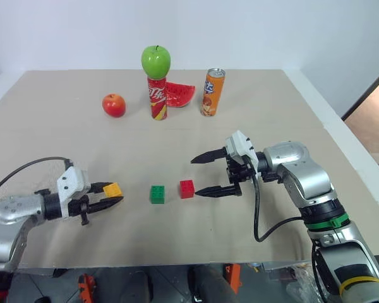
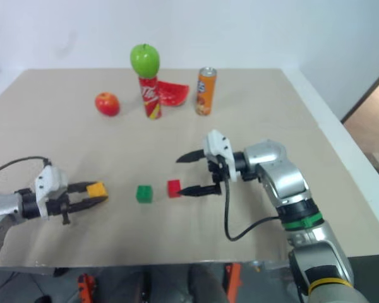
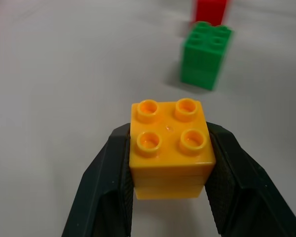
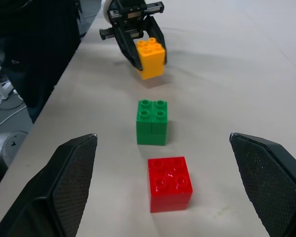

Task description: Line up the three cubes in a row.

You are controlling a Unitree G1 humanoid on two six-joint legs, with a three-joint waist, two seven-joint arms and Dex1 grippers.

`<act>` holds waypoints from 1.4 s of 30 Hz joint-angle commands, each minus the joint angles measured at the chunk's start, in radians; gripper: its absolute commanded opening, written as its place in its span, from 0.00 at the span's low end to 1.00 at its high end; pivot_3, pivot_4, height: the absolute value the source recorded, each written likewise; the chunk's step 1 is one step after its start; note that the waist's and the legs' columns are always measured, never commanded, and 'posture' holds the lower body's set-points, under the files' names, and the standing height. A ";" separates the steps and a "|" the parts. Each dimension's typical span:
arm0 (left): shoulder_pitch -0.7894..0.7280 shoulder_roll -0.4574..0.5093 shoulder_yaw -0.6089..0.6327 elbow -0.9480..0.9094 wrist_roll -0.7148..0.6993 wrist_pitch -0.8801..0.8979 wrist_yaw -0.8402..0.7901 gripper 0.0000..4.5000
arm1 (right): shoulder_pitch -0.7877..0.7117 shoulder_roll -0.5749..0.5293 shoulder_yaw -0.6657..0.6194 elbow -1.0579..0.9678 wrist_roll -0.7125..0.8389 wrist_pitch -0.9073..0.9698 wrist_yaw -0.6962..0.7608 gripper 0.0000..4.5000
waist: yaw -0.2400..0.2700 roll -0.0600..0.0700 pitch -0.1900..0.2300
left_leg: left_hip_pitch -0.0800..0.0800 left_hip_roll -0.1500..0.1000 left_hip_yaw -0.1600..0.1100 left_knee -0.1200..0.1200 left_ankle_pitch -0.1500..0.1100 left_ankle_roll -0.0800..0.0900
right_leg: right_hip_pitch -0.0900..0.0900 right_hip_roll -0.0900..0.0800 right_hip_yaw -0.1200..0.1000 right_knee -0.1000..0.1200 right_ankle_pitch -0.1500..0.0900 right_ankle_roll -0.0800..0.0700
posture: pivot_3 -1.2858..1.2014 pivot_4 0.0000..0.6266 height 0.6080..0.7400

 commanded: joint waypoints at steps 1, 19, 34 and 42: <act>-0.086 0.010 -0.057 0.073 0.007 -0.062 -0.110 0.30 | 0.003 -0.025 -0.037 -0.047 0.013 -0.012 -0.008 1.00 | 0.000 0.000 0.000 | 0.000 0.000 0.000 0.000 0.000 0.000 | 0.000 0.000 0.000 0.000 0.000 0.000 | 0.52 0.24 1.00; -0.232 -0.054 -0.154 0.308 0.079 -0.299 -0.239 0.30 | 0.038 -0.033 -0.041 -0.098 0.057 0.057 -0.066 1.00 | -0.001 0.000 0.000 | -0.001 0.000 -0.002 0.002 0.000 0.000 | 0.000 0.001 -0.001 0.001 0.000 0.001 | 0.52 0.24 1.00; -0.254 -0.051 -0.181 0.366 0.110 -0.317 -0.247 0.30 | 0.064 -0.047 -0.035 -0.074 0.029 -0.012 -0.052 1.00 | -0.001 0.000 0.000 | -0.001 0.000 -0.002 0.003 0.000 0.000 | 0.001 0.001 -0.001 0.002 0.000 0.001 | 0.52 0.24 1.00; -0.255 -0.055 -0.203 0.392 0.134 -0.341 -0.256 0.30 | 0.079 -0.059 -0.039 -0.082 0.028 -0.017 -0.058 1.00 | -0.002 0.000 0.000 | 0.001 0.001 -0.002 0.004 0.001 0.002 | 0.001 0.003 -0.001 0.003 0.003 -0.001 | 0.52 0.24 1.00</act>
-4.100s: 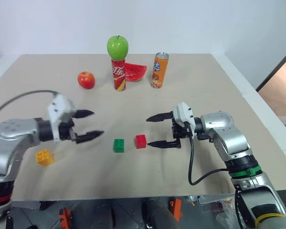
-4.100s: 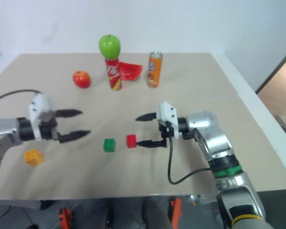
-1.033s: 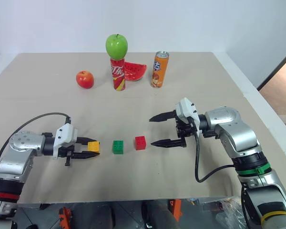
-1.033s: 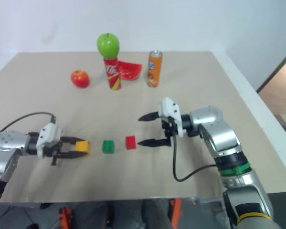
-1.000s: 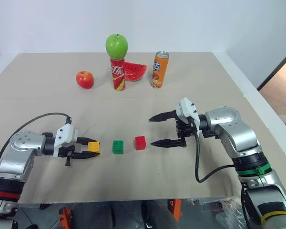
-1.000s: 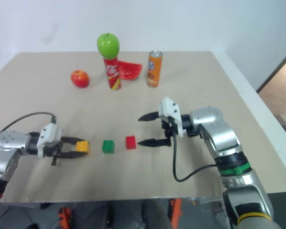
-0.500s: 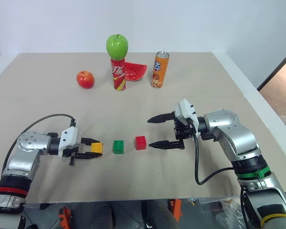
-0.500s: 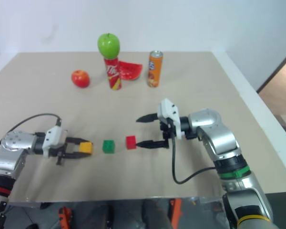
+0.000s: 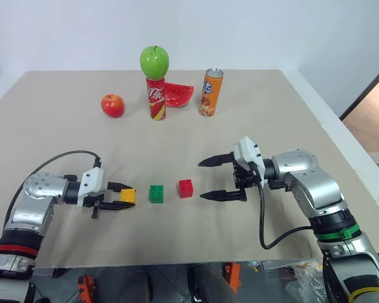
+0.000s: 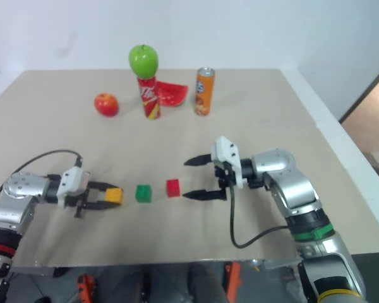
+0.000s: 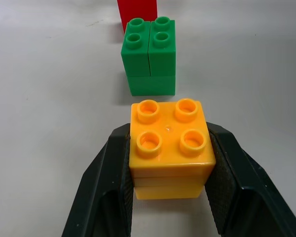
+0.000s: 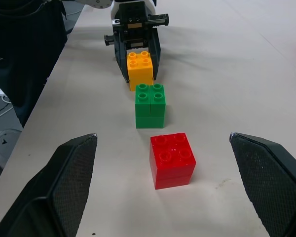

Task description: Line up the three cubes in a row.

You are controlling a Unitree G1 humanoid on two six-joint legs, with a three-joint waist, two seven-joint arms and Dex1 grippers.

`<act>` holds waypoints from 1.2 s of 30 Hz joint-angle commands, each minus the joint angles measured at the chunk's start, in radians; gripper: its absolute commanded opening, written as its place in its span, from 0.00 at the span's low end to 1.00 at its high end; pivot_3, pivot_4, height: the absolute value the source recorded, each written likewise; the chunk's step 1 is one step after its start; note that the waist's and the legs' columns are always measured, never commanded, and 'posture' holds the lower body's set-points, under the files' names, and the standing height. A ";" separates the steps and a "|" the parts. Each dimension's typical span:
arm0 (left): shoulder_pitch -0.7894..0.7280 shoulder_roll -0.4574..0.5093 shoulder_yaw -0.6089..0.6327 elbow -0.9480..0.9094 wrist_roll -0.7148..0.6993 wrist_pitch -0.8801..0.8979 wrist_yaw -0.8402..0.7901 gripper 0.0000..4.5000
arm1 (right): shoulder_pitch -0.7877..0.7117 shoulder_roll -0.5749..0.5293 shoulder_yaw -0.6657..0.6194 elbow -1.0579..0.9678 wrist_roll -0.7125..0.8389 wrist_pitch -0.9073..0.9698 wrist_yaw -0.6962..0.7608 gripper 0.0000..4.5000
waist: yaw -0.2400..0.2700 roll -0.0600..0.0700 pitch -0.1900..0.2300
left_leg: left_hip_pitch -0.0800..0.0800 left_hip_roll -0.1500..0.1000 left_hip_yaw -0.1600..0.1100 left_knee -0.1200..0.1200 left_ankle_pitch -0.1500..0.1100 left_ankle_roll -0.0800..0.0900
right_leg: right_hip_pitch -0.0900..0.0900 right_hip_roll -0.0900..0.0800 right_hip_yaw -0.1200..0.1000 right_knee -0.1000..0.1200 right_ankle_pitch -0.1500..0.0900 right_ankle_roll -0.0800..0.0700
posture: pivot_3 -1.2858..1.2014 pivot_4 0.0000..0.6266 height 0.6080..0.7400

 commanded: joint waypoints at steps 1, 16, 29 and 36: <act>-0.002 0.012 -0.021 0.025 0.040 -0.017 -0.009 0.30 | 0.001 -0.015 -0.024 -0.022 0.001 -0.014 0.000 1.00 | 0.000 0.000 0.000 | 0.000 0.000 0.000 0.000 0.000 0.000 | 0.000 0.000 0.000 0.000 0.000 0.000 | 0.52 0.24 1.00; 0.000 0.049 -0.012 -0.011 0.042 -0.033 -0.006 1.00 | -0.011 -0.016 -0.021 -0.003 -0.001 -0.022 -0.001 1.00 | 0.000 0.000 0.000 | 0.000 0.001 0.001 0.000 -0.001 0.001 | 0.000 0.000 0.001 0.000 -0.001 0.000 | 0.52 0.24 1.00; 0.028 0.146 0.173 -0.350 -0.129 0.304 0.183 1.00 | -0.054 -0.005 -0.047 0.023 0.015 -0.026 -0.011 1.00 | 0.001 0.001 0.000 | -0.001 0.002 0.001 0.003 0.000 0.001 | 0.000 0.001 0.000 0.000 0.000 0.000 | 0.52 0.24 1.00; 0.087 0.070 0.289 -0.466 -0.105 0.501 0.545 1.00 | -0.068 0.060 -0.110 0.030 0.019 -0.011 -0.162 1.00 | 0.000 0.001 0.000 | -0.001 0.002 0.000 0.003 0.000 0.001 | 0.000 0.001 0.000 0.000 0.001 0.001 | 0.52 0.24 1.00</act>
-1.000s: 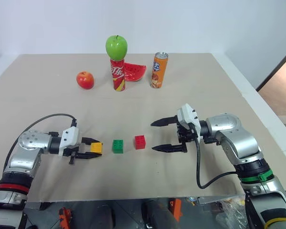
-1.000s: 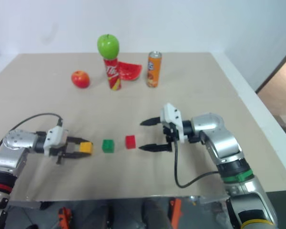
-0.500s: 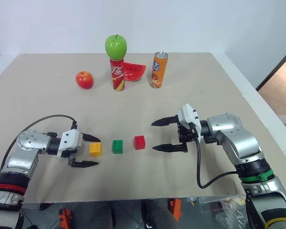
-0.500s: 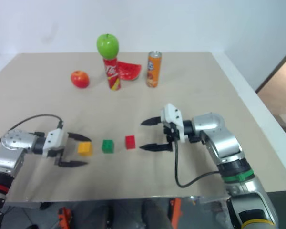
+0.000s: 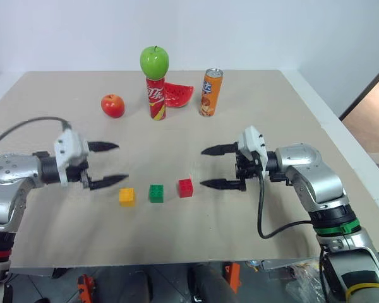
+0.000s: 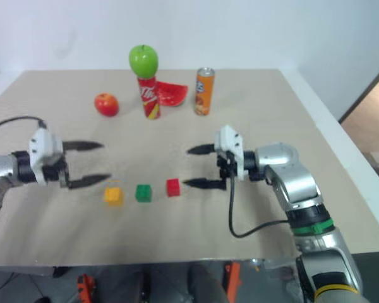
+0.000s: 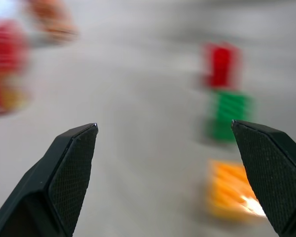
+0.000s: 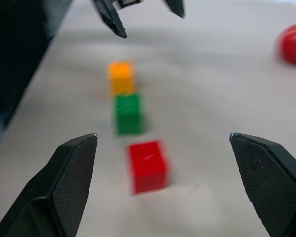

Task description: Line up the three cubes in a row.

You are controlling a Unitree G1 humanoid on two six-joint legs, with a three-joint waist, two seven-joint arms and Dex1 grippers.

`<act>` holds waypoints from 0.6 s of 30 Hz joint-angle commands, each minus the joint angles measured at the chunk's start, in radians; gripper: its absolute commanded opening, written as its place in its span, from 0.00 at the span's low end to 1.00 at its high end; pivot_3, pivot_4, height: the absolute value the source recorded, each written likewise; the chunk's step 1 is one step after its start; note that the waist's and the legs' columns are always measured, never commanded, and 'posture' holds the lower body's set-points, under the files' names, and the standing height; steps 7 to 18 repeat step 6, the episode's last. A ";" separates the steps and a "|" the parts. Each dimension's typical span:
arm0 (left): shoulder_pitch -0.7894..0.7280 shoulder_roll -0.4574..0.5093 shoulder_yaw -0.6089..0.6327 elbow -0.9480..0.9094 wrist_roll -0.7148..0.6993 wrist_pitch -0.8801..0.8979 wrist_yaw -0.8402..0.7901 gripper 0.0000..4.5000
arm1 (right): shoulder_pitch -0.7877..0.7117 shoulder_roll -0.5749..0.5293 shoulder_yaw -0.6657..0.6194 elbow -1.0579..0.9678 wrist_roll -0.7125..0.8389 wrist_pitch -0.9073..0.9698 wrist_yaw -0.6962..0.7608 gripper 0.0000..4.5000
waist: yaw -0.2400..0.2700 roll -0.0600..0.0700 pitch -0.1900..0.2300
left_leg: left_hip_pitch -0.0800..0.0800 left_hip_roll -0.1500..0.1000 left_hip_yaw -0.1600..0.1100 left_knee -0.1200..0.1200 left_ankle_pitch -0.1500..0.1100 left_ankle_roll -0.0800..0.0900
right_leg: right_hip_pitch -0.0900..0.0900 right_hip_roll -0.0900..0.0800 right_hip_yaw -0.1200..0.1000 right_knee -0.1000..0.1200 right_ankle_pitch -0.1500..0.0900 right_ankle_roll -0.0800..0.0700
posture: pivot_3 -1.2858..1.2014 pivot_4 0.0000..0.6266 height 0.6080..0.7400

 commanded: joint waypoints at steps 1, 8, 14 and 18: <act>0.033 -0.029 0.058 -0.051 0.041 0.048 0.173 1.00 | -0.025 0.021 -0.050 0.001 0.004 -0.004 -0.063 1.00 | 0.001 0.000 0.000 | 0.000 0.000 0.000 0.000 0.000 0.000 | 0.000 0.000 0.000 0.000 0.000 0.000 | 0.52 0.24 1.00; 0.051 -0.039 0.057 -0.019 0.085 0.017 0.236 1.00 | -0.027 0.028 -0.042 0.038 -0.017 -0.038 -0.070 1.00 | 0.002 0.000 0.000 | 0.000 -0.001 0.000 0.001 0.000 0.000 | 0.000 -0.001 0.000 0.000 0.000 0.000 | 0.52 0.24 1.00; 0.051 -0.039 0.057 -0.019 0.085 0.017 0.236 1.00 | -0.027 0.028 -0.042 0.038 -0.017 -0.038 -0.070 1.00 | 0.002 0.000 0.000 | 0.000 -0.001 0.000 0.001 0.000 0.000 | 0.000 -0.001 0.000 0.000 0.000 0.000 | 0.52 0.24 1.00; 0.051 -0.039 0.057 -0.019 0.085 0.017 0.236 1.00 | -0.027 0.028 -0.042 0.038 -0.017 -0.038 -0.070 1.00 | 0.002 0.000 0.000 | 0.000 -0.001 0.000 0.001 0.000 0.000 | 0.000 -0.001 0.000 0.000 0.000 0.000 | 0.52 0.24 1.00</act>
